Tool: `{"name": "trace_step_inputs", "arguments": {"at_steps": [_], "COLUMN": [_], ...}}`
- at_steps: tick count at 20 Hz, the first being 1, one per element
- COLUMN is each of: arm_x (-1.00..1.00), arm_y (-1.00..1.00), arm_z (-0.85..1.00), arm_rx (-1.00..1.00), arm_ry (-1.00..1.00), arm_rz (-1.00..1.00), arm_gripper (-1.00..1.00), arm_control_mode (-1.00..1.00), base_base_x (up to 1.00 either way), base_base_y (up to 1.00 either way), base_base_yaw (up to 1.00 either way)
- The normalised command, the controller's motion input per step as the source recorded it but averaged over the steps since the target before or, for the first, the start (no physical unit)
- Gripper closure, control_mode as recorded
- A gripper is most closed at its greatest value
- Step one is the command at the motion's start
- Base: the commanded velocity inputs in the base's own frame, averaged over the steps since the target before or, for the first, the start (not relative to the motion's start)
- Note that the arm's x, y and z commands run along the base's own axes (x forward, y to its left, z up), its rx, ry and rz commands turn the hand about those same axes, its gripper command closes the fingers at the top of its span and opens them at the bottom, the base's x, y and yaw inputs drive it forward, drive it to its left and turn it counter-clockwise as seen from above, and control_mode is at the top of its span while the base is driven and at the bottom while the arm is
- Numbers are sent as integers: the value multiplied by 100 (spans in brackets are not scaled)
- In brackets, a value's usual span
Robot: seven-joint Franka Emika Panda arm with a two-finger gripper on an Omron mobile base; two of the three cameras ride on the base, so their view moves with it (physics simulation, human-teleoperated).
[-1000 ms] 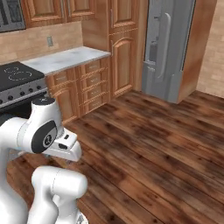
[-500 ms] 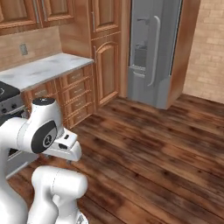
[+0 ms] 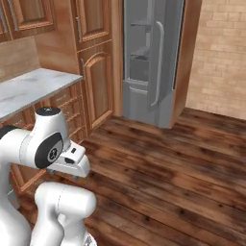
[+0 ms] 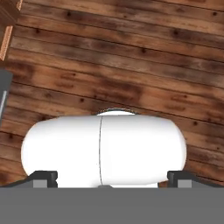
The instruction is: Open the fridge, grab two sodas, and place both sodas inside the bowl with ice on the dining counter.
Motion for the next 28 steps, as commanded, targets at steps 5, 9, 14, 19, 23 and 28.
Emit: {"name": "trace_step_inputs", "arguments": {"at_steps": [5,9,14,19,23,28], "arm_x": [0,0,0,0,0,0], "arm_y": [0,0,0,0,0,0], "arm_z": [0,0,0,0,0,0], "arm_rx": [0,0,0,0,0,0], "arm_ry": [0,0,0,0,0,0], "arm_rz": [0,0,0,0,0,0], "arm_gripper": [-100,-100,-100,-100,-100,-100], "arm_control_mode": [100,100,100,100,100,100], "base_base_x": [100,100,100,100,100,100], "base_base_y": [49,36,33,36,29,22], "base_base_yaw": [-16,-12,-13,-13,-12,-11]}}
